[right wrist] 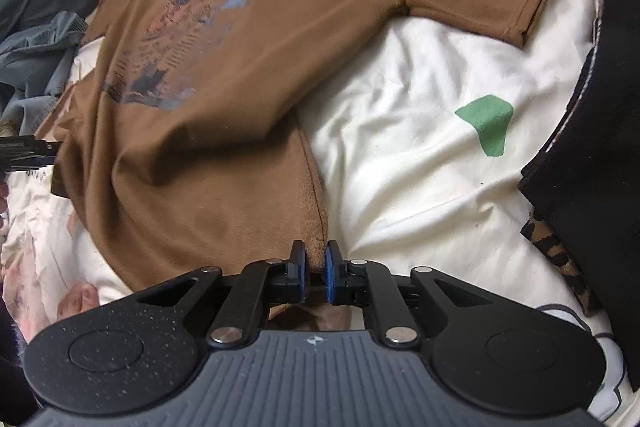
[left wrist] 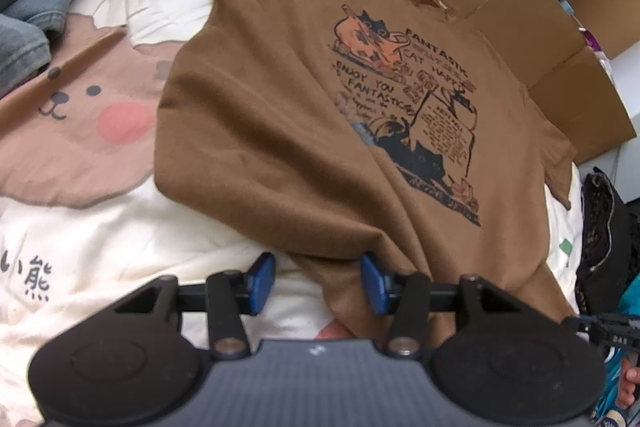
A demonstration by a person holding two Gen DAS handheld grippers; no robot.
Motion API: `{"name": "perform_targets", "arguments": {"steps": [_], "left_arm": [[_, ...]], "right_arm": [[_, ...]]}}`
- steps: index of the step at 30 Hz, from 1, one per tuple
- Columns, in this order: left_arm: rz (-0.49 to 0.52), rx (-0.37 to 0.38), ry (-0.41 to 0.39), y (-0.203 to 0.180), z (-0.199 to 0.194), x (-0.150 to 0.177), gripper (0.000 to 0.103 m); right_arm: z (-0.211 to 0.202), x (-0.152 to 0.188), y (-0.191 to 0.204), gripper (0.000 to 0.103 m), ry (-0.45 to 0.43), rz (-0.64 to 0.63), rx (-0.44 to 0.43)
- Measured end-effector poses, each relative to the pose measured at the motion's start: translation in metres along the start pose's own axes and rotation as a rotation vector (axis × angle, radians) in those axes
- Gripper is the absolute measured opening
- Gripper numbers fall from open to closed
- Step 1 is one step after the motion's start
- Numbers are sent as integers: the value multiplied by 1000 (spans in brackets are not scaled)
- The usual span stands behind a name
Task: Fold clothes
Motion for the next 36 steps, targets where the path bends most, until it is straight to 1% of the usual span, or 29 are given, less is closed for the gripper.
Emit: {"name": "perform_targets", "arguments": {"steps": [7,10,14,16,18,19,22,24,26,28,30,32,34,36], "left_arm": [[22,-3,-26,-6,5,-6,52],[31,-4,-50,-18,10,-15,54],[28,0,-74,-27,18,-27,55],[40,4,-84,-35,24,-32,46],[70,-6,-94,-43,29,-38,15],[70,-3,-100,-47,27,-40,13],[54,44,-127,-61,16,-48,12],[75,79,-124,-72,13,-49,12],[103,107,-112,-83,13,-50,14],[141,104,-99,-91,22,-50,15],[155,84,-83,-89,33,-48,15],[137,69,-65,-85,40,-48,15],[118,73,-62,-80,37,-47,15],[109,75,-64,-74,29,-46,23]], "right_arm": [[-3,13,2,7,-2,48,34],[-2,21,3,7,2,72,32],[1,29,4,7,5,100,26],[3,30,5,7,6,105,25],[5,31,6,7,7,103,26],[5,31,7,7,8,100,28],[5,31,7,7,4,100,31],[4,31,7,7,-1,110,29],[5,32,7,7,-5,119,26],[6,33,7,7,-8,129,24],[8,34,7,7,-11,142,22],[10,34,6,7,-14,153,22],[10,35,4,8,-17,168,19],[9,35,3,10,-25,175,19]]}}
Point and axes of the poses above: each gripper's, at about its wrist camera, not at the fingertips, and z roughly the way its jaws point, y to its left, x to its underside, the point moved 6 cm from there along z, roughly the way its jaws point, and after that the axes turned 6 degrees about -z, right-handed, at the moved point
